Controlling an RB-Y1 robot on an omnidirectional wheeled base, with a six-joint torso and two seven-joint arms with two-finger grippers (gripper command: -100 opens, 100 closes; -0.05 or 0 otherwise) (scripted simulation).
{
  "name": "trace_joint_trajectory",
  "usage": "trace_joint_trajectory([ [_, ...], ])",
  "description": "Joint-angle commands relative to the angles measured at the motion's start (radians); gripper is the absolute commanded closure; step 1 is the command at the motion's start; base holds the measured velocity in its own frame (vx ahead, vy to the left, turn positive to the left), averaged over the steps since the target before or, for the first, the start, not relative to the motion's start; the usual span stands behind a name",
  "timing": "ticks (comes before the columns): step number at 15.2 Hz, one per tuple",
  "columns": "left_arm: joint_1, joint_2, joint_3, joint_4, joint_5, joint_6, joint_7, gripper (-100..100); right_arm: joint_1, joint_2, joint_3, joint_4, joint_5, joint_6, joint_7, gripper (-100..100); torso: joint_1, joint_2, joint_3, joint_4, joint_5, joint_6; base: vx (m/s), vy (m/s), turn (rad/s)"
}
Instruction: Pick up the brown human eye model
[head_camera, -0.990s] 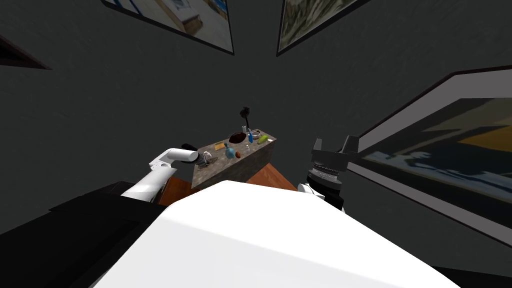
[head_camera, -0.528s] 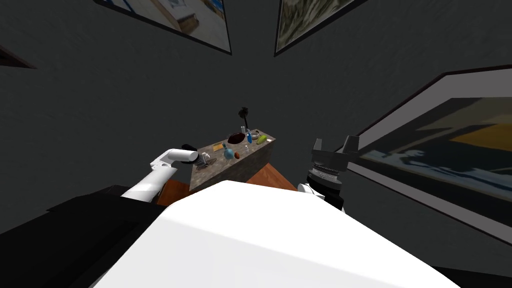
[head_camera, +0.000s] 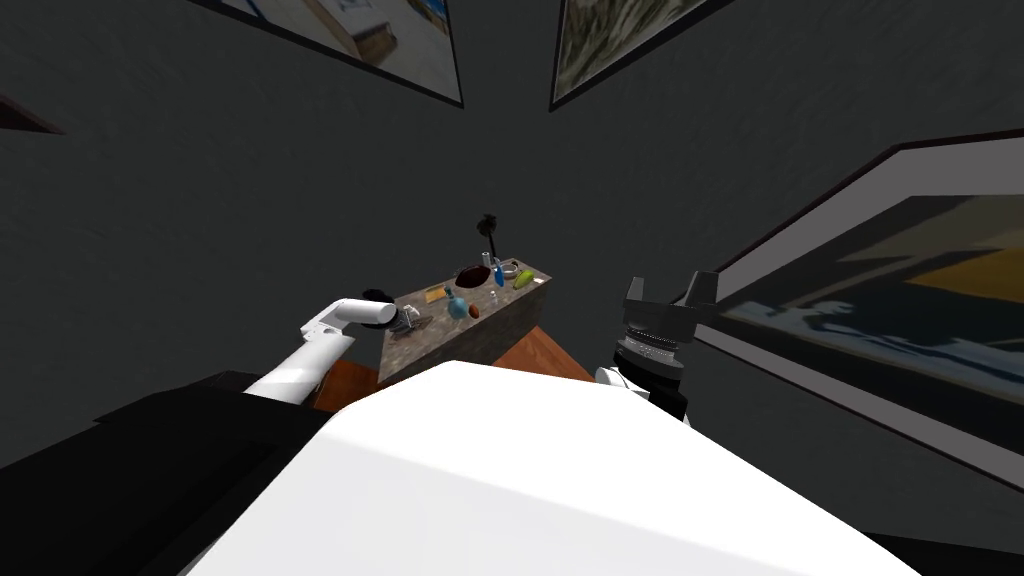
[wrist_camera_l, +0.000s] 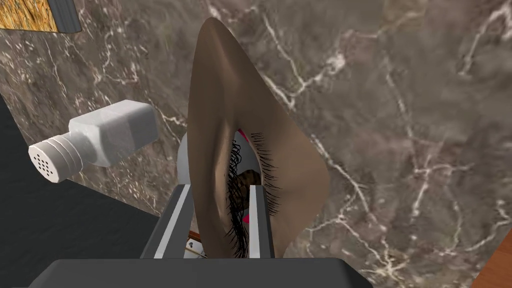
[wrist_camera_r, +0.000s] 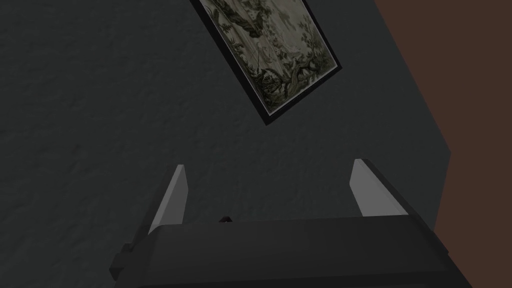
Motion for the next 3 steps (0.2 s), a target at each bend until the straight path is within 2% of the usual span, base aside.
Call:
trace_joint_trajectory([
  [1, 0.003, 0.017, 0.008, -0.032, 0.014, 0.03, 0.017, 100, 0.0, 0.0, 0.0, 0.0, 0.0, 0.0, 0.0, 0, 0.0, 0.0, 0.0, 0.0, 0.0, 0.0, -0.022, -0.014, 0.038],
  [2, 0.006, 0.024, 0.012, -0.046, 0.02, 0.042, 0.023, 100, 0.0, 0.0, 0.0, 0.0, 0.0, 0.0, 0.0, 0, -0.001, 0.001, 0.0, 0.0, 0.0, 0.0, -0.024, -0.017, 0.028],
  [3, 0.003, 0.013, 0.005, -0.031, 0.01, 0.024, 0.015, 100, 0.0, 0.0, 0.0, 0.0, 0.0, 0.0, 0.0, 0, -0.002, 0.001, 0.001, 0.0, 0.0, 0.0, -0.014, -0.01, 0.008],
])
